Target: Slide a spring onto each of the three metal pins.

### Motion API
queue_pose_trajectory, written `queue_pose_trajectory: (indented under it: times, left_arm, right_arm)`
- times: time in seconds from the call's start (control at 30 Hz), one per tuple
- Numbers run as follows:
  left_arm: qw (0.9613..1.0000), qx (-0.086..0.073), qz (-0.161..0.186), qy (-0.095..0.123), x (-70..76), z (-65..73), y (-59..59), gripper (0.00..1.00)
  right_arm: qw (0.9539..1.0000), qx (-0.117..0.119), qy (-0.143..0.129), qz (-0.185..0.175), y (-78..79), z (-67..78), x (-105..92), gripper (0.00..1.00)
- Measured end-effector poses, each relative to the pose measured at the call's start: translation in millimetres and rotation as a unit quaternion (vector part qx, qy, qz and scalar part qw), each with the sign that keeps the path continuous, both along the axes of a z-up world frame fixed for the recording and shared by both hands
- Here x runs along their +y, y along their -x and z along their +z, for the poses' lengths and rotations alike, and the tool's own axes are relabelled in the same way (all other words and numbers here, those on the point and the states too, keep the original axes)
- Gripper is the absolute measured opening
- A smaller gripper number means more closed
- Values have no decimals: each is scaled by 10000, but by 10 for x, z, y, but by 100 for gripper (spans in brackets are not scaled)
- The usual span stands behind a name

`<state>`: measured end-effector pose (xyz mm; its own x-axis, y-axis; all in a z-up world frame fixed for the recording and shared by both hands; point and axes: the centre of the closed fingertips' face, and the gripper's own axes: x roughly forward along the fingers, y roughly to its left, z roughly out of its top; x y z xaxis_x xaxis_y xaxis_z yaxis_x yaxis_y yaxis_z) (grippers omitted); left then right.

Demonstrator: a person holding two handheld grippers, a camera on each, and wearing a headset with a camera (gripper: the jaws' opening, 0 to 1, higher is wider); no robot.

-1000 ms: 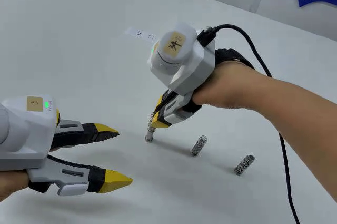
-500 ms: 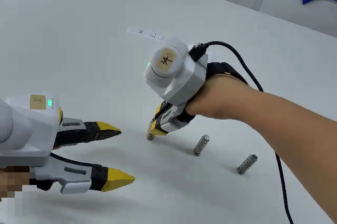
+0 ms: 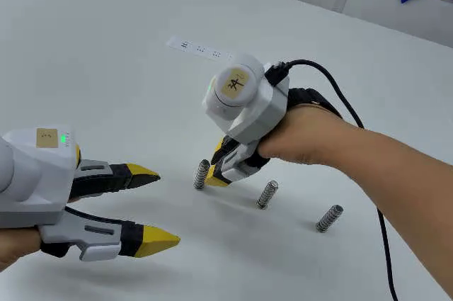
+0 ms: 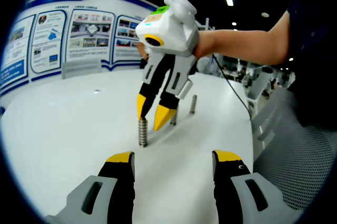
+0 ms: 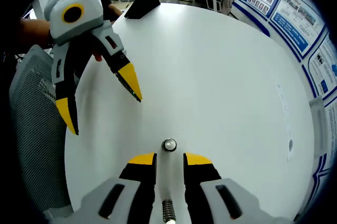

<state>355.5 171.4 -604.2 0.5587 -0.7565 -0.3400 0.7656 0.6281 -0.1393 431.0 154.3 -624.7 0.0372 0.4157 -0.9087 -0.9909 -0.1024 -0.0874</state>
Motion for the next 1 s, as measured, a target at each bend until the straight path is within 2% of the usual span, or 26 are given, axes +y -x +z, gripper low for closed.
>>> queue_pose_trajectory:
  times: [0.23,0.5,0.77,1.0]
  left_arm:
    - [10000,-36,35,9,0,54,-27,62]
    - [10000,-50,63,8,-7,95,-61,64]
    - [10000,-49,84,-17,-1,124,-92,65]
    - [9999,-58,125,-3,-2,149,-132,66]
  right_arm:
    - [9994,-5,-216,-252,-40,71,-179,26]
    - [9967,-32,-526,-622,-129,163,-415,31]
    - [9915,-48,-841,-990,-178,220,-674,34]
    - [9848,-50,-1109,-1337,-208,240,-894,38]
